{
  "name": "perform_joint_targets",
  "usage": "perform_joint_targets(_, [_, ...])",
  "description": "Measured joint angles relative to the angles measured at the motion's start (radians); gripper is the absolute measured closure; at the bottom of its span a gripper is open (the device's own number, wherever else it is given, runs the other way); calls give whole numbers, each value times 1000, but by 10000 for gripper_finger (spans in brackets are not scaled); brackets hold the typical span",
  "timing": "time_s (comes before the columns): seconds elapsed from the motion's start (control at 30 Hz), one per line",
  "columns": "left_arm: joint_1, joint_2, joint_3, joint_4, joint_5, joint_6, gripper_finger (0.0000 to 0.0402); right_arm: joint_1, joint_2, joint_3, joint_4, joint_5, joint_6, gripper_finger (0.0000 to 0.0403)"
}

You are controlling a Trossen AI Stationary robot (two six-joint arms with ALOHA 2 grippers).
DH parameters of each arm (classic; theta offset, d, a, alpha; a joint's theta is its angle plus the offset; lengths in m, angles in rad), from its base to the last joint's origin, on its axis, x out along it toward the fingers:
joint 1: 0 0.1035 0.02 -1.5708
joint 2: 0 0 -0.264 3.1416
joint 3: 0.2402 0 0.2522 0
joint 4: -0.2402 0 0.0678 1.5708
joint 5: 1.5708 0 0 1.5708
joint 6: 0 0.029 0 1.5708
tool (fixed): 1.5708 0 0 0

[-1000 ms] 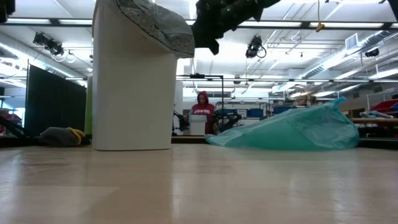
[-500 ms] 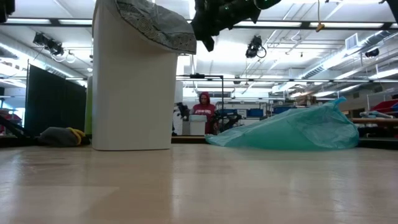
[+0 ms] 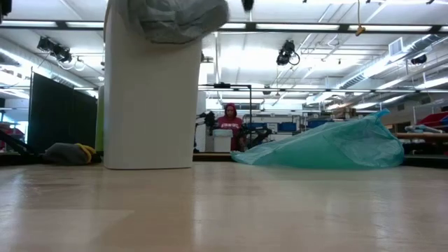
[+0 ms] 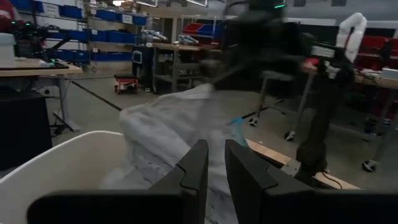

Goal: Place trash/remove bag and relplace
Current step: Remove the light blue trash bag from the trash bin

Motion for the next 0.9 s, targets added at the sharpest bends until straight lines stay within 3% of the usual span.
perform_joint_targets(0.27, [68, 0, 0, 0, 0, -72, 339, 98, -28, 1, -12, 5, -44, 398])
perform_joint_targets(0.4, [73, 0, 0, 0, 1, -103, 339, 107, -31, 1, -201, 281, -94, 368])
perform_joint_targets(0.5, [72, 0, 0, 0, 2, -137, 339, 23, -29, 0, -300, 336, -102, 332])
perform_joint_targets(0.6, [71, 0, 0, 1, 2, -176, 339, -89, -15, 0, -366, 182, -44, 287])
perform_joint_targets(0.8, [71, -1, 0, -1, 3, -235, 339, -295, 3, -25, -337, -275, 35, 211])
perform_joint_targets(0.9, [71, -1, 0, 1, 3, -257, 339, -343, 25, -57, -286, -385, 35, 193])
